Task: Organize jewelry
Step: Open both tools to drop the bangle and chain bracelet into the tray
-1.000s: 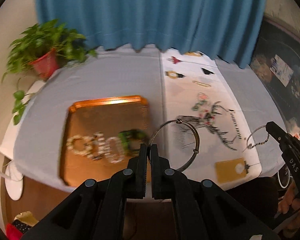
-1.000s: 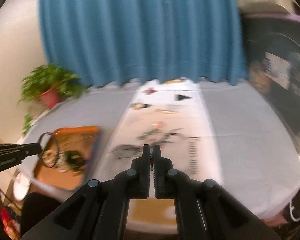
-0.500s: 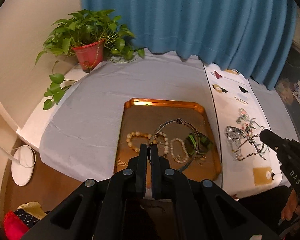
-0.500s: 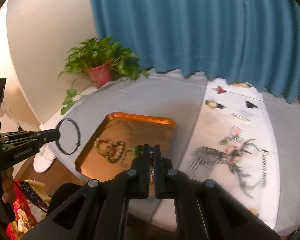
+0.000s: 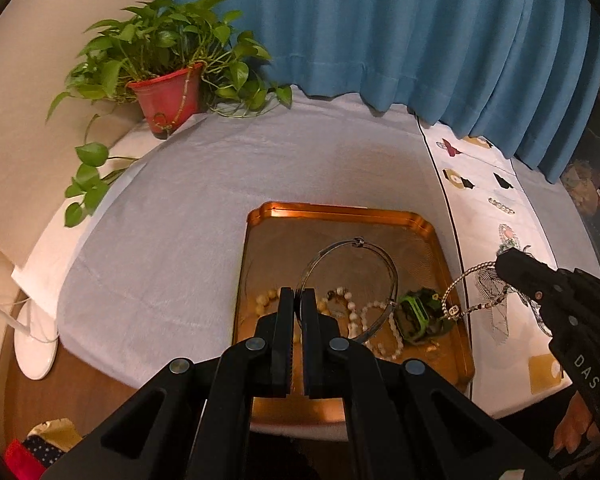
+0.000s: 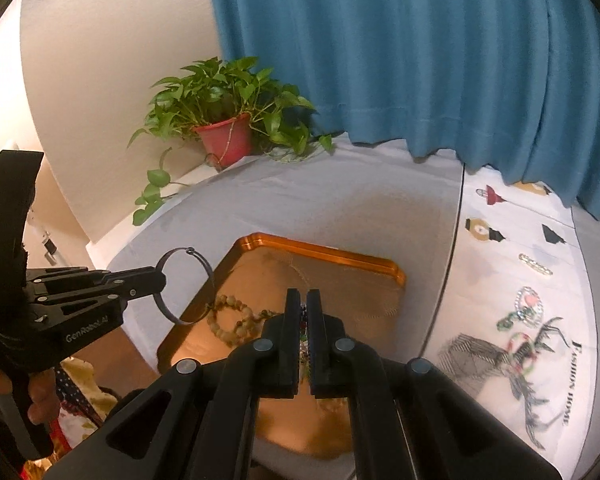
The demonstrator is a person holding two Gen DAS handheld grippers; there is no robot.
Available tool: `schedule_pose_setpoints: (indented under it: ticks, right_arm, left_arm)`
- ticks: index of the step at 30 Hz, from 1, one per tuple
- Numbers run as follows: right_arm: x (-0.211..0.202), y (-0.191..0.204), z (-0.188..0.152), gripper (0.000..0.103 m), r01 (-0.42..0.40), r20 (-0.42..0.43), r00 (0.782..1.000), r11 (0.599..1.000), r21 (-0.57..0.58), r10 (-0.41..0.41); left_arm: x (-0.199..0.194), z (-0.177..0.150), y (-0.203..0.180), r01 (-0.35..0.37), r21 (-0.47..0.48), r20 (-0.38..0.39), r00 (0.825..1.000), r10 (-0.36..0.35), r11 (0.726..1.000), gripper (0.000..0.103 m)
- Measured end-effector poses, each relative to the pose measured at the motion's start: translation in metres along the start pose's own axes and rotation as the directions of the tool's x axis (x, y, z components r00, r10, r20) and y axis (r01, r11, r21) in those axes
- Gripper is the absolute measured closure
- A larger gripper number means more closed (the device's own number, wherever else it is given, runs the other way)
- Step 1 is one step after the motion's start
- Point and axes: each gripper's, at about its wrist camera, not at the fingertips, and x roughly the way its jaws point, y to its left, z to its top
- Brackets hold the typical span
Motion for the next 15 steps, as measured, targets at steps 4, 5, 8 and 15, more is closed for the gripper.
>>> schedule_pose_setpoints:
  ticks: [4, 5, 8, 15]
  right_arm:
    - [0.021, -0.003, 0.006, 0.1, -0.007, -0.014, 1.0, 1.0, 0.006, 0.008]
    - [0.027, -0.004, 0.008, 0.1, -0.009, -0.017, 1.0, 1.0, 0.006, 0.009]
    - [0.042, -0.007, 0.01, 0.1, -0.012, -0.025, 1.0, 1.0, 0.007, 0.012]
    - [0.084, -0.012, 0.0, 0.086, -0.003, -0.135, 0.991, 1.0, 0.0, 0.003]
  left_arm:
    - [0.022, 0.009, -0.003, -0.003, 0.01, -0.008, 1.0, 0.003, 1.0, 0.102]
    - [0.027, 0.011, -0.004, -0.006, 0.013, -0.011, 1.0, 0.006, 1.0, 0.102]
    - [0.04, 0.017, -0.006, -0.013, 0.022, -0.018, 1.0, 0.013, 1.0, 0.101]
    - [0.068, 0.021, -0.006, -0.072, 0.038, -0.035, 0.997, 0.073, 0.997, 0.023]
